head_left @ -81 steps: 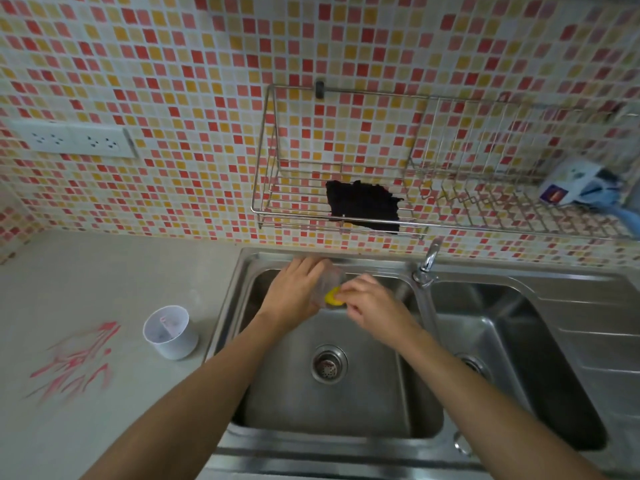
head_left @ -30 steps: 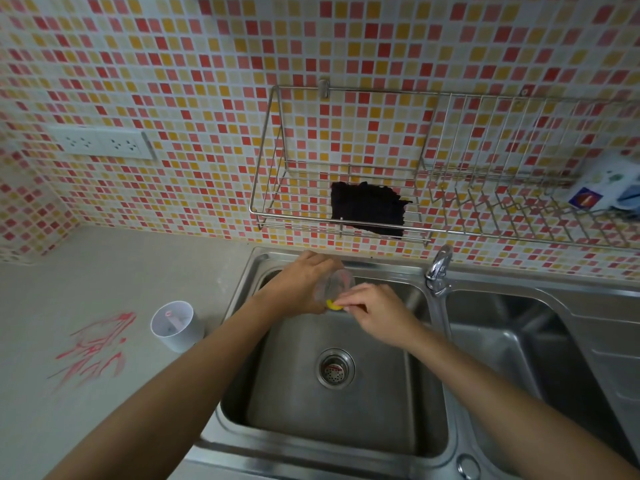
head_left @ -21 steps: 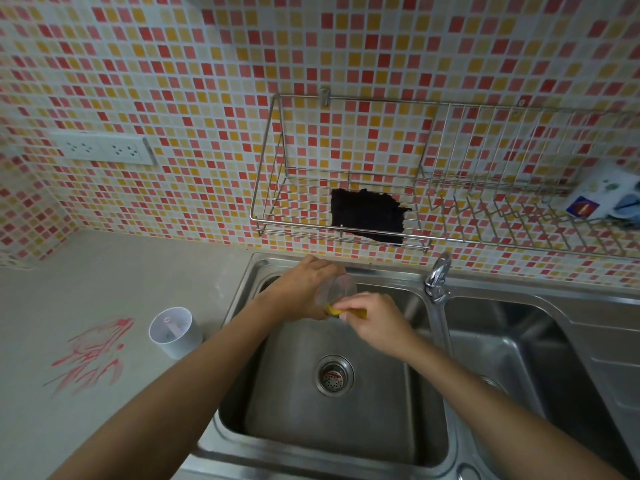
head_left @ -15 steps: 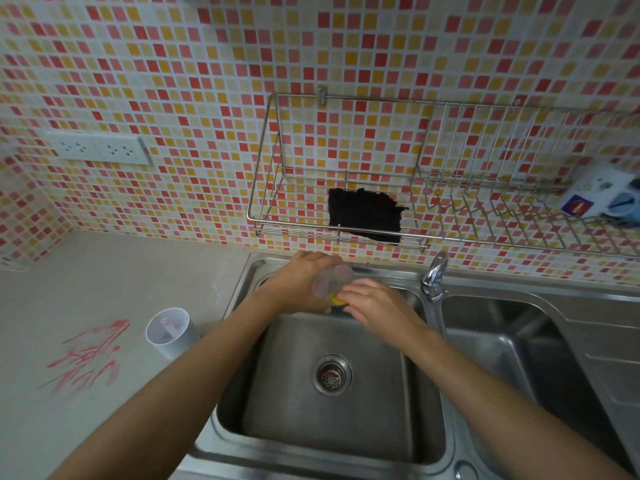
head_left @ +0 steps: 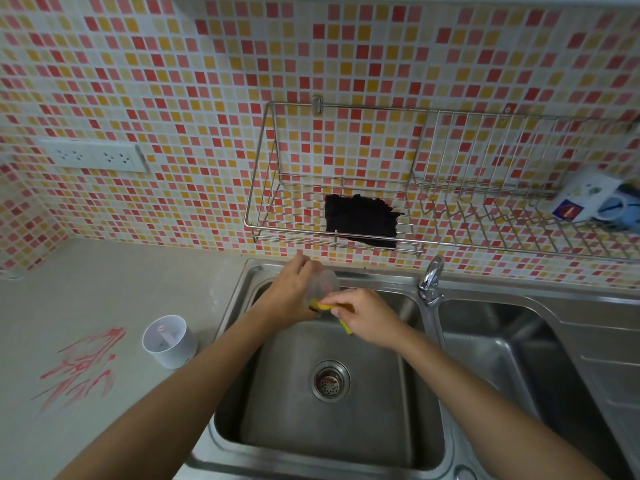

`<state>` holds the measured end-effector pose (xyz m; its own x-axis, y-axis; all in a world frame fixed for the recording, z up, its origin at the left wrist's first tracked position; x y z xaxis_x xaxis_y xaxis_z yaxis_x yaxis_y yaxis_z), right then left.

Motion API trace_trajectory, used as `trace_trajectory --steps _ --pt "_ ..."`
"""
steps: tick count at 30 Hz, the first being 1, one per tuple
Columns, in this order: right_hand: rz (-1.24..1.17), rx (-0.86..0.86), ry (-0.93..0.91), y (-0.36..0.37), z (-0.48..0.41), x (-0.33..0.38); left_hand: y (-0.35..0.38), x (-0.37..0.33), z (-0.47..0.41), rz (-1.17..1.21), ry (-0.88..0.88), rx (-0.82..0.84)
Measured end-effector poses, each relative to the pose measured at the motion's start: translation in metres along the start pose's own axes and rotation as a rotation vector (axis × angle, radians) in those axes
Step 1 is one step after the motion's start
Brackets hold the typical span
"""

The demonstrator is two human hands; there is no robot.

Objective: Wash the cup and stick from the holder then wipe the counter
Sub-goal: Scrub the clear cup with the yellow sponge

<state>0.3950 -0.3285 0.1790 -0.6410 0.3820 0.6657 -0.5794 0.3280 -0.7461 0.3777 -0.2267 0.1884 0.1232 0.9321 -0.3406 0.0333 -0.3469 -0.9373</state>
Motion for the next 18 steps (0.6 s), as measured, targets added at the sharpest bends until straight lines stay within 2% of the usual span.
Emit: trace_trajectory --steps 2,4,6,9,11,14,15,17,18 --pt "0.005 0.036 0.009 0.002 0.000 -0.002 0.002 0.000 0.000 -0.015 -0.005 0.028" --pt "0.306 0.018 -0.076 0.000 0.000 0.008 0.004 -0.002 -0.002 -0.052 -0.021 0.057" --pt "0.631 -0.095 -0.143 -0.004 0.002 0.017 0.004 -0.003 -0.004 -0.070 -0.033 0.063" --pt "0.716 -0.220 -0.144 -0.007 0.007 0.020 0.001 -0.006 -0.008 -0.061 -0.026 0.064" --pt "0.566 -0.211 -0.110 0.000 0.007 0.018 0.001 -0.008 -0.009 -0.081 -0.010 0.091" --pt "0.013 -0.130 0.079 -0.003 0.006 0.001 0.000 -0.010 -0.006 -0.100 0.016 0.096" --pt "-0.096 -0.097 0.123 -0.002 0.006 -0.007 0.000 -0.011 -0.004 -0.100 0.026 0.099" --pt "-0.088 -0.052 0.116 -0.004 0.007 -0.010 0.001 -0.013 -0.003 -0.098 0.034 0.117" --pt "0.034 -0.015 0.072 -0.004 0.007 -0.005 0.002 -0.015 -0.003 -0.093 0.033 0.128"
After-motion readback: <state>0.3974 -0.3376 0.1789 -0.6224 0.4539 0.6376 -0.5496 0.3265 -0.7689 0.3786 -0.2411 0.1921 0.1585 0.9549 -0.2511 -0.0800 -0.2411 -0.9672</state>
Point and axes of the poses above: each hand's wrist, its own z-axis away from the middle knuckle, its own y-axis out of the palm, x = y × z, the point moved 10 cm from there along -z, towards the middle knuckle, and after that the axes turned 11 degrees about x, right-handed, at the moved point
